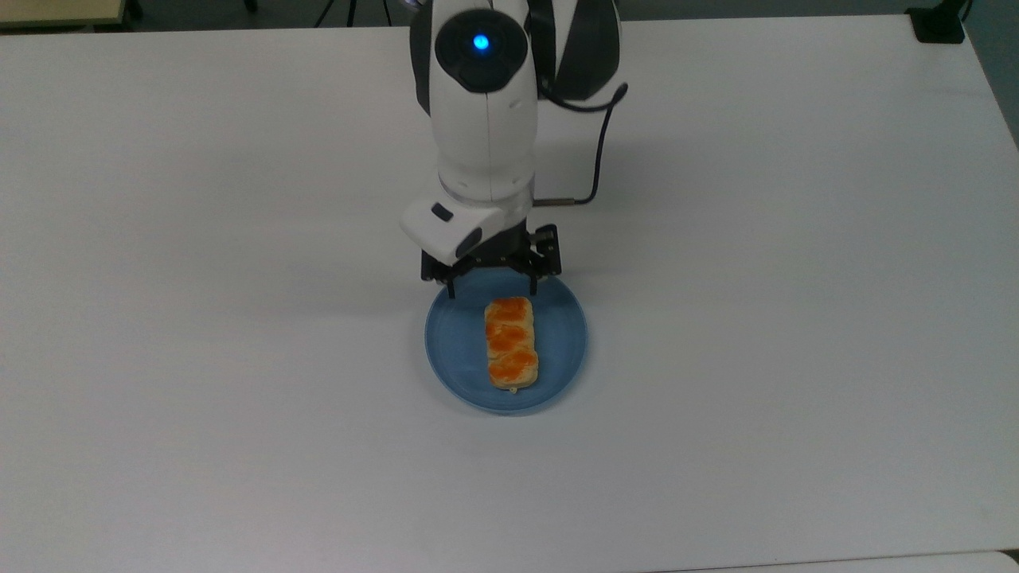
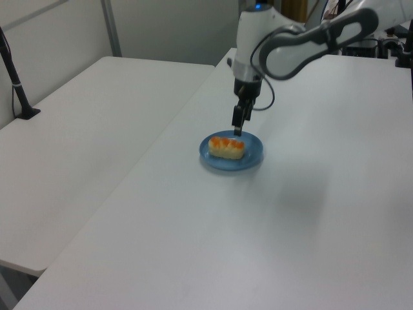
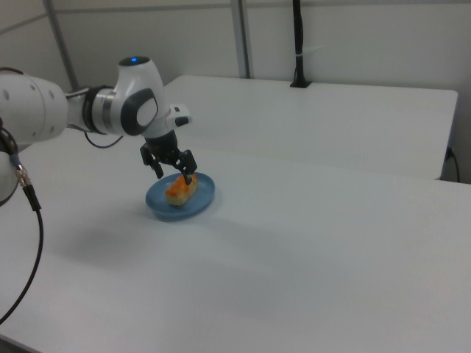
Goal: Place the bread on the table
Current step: 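Lower the gripper onto the bread roll on the blue plate and grasp it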
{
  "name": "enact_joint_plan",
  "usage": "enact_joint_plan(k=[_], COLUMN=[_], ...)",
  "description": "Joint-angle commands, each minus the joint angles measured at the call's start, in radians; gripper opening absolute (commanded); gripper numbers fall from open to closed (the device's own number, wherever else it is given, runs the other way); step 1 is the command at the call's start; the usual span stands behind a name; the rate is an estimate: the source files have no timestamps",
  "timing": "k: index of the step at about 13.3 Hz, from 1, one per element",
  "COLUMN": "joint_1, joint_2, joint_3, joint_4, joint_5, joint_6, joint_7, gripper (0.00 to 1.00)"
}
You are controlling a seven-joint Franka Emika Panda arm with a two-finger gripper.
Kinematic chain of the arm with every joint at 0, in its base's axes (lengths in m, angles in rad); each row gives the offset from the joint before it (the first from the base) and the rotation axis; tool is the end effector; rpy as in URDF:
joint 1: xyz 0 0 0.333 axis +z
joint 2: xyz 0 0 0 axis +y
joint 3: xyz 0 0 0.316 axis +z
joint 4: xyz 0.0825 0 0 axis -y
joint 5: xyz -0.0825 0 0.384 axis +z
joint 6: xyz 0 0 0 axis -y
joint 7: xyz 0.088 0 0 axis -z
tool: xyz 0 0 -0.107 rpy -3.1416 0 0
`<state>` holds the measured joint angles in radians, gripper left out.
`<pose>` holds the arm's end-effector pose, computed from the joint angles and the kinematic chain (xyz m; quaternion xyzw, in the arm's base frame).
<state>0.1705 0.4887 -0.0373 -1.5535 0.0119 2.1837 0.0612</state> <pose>0.6962 0.0976 0.3791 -0.9968 -0.0356 -0.0709 0.0034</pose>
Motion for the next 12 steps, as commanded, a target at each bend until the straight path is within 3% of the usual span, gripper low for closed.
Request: enact_joint_plan(k=[1, 7, 8, 12], joint_1=[0.02, 0.041, 0.044, 0.049], joint_2=[0.057, 0.123, 0.129, 0.134], joint_3=[-0.009, -0.007, -0.007, -0.007], joint_4=[0.027, 0.026, 0.027, 0.026], joint_5=[0.0, -0.006, -0.015, -0.039], joint_6=[0.071, 0.156, 0.171, 0.176], joint_7=[0.014, 0.02, 0.054, 0.109], gripper=[1.0, 1.0, 0.95, 0.36])
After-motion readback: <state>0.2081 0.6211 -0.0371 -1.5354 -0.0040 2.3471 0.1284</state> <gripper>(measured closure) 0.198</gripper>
